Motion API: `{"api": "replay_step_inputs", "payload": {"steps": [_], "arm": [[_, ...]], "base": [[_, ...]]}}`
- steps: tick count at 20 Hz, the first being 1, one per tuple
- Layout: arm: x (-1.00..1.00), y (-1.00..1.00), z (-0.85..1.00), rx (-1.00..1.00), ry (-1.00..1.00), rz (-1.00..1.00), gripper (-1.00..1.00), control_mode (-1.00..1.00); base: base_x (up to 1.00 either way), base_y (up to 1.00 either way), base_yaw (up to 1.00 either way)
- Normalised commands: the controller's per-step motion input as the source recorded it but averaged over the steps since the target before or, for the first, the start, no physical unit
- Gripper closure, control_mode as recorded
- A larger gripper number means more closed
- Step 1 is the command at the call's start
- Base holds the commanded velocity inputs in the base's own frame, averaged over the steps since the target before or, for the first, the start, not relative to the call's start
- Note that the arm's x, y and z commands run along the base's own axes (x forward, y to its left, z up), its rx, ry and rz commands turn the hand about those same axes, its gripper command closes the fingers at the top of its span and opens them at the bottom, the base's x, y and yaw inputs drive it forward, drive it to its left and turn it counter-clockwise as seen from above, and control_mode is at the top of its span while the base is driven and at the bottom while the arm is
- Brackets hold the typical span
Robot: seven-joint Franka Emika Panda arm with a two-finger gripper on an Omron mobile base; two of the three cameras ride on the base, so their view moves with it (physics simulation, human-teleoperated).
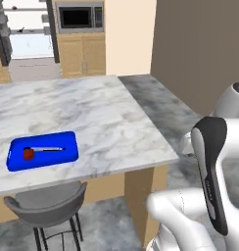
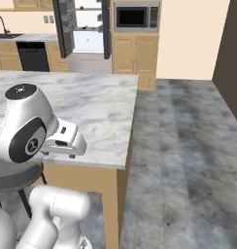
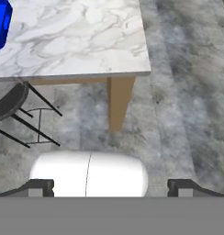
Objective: Gather the mushroom and bell pepper from the fridge and place them on a tray on the dining counter. Then gather the fishs from the fridge and place them on the other tray.
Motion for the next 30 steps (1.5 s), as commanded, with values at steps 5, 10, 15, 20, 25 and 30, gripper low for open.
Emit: {"api": "replay_step_inputs", "payload": {"steps": [5,10,15,20,25,30], "arm": [[0.0,0.0,0.0,0.0,0.0,0.0,-1.0,1.0],[0.0,0.0,0.0,0.0,0.0,0.0,-1.0,1.0],[0.0,0.0,0.0,0.0,0.0,0.0,-1.0,1.0],[0.0,0.0,0.0,0.0,0.0,0.0,-1.0,1.0],[0.0,0.0,0.0,0.0,0.0,0.0,-1.0,1.0],[0.0,0.0,0.0,0.0,0.0,0.0,-1.0,1.0]], "base": [[0.01,-1.0,-0.03],[0.12,-1.0,0.0],[0.42,-1.0,0.0],[0.87,-0.81,0.09],[1.0,-0.53,0.15],[1.0,-0.49,0.15]]}}
